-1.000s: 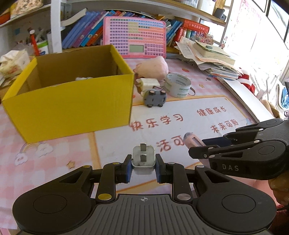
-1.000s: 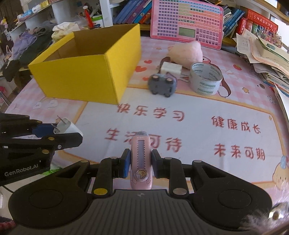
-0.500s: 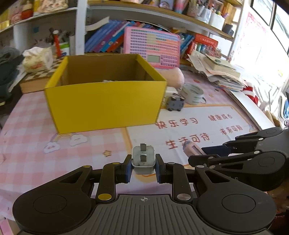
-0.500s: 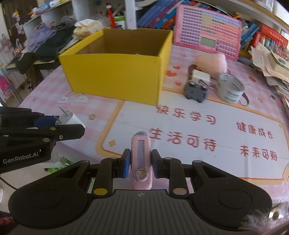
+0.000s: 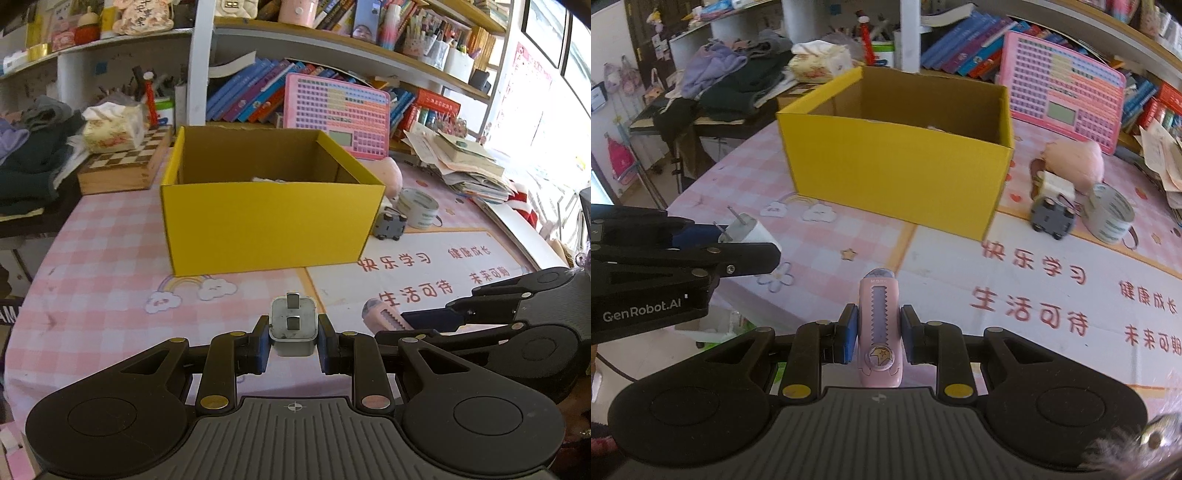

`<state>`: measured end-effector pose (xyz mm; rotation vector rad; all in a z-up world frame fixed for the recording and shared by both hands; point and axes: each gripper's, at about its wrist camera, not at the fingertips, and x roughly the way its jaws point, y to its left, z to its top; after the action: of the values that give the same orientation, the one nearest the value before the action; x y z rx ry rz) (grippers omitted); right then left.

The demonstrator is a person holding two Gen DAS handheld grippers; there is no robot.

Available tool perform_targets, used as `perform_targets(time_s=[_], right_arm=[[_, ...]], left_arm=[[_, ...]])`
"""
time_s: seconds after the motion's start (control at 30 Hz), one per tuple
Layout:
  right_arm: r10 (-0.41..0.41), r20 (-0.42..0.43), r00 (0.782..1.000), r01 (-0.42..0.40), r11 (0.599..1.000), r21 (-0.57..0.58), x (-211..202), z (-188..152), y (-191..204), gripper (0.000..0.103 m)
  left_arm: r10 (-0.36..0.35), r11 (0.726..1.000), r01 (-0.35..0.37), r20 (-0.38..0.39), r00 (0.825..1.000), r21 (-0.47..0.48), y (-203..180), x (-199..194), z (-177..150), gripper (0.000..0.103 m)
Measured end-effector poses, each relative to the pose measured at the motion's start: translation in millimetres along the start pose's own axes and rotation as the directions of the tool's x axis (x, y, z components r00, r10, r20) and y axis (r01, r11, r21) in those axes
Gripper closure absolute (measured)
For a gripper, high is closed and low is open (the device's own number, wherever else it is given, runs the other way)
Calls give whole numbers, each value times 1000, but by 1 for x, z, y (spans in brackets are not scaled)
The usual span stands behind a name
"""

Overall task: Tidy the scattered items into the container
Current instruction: 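Carry the pink stick and charger plug toward the yellow box with both tools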

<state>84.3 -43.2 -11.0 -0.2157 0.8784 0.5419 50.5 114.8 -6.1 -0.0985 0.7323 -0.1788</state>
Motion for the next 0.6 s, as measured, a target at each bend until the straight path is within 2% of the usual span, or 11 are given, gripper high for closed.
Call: perform_targets(time_s=[0.37,0.6], right_arm=[[13,1,1000,-13,996,-87,7,15,15,80],[22,37,999,-18,993,-113,11,37,6,80]], left_arm=[[8,999,-6,34,999,-47,13,-2,10,79],[-1,999,6,86,996,-52,14,-1,38,79]])
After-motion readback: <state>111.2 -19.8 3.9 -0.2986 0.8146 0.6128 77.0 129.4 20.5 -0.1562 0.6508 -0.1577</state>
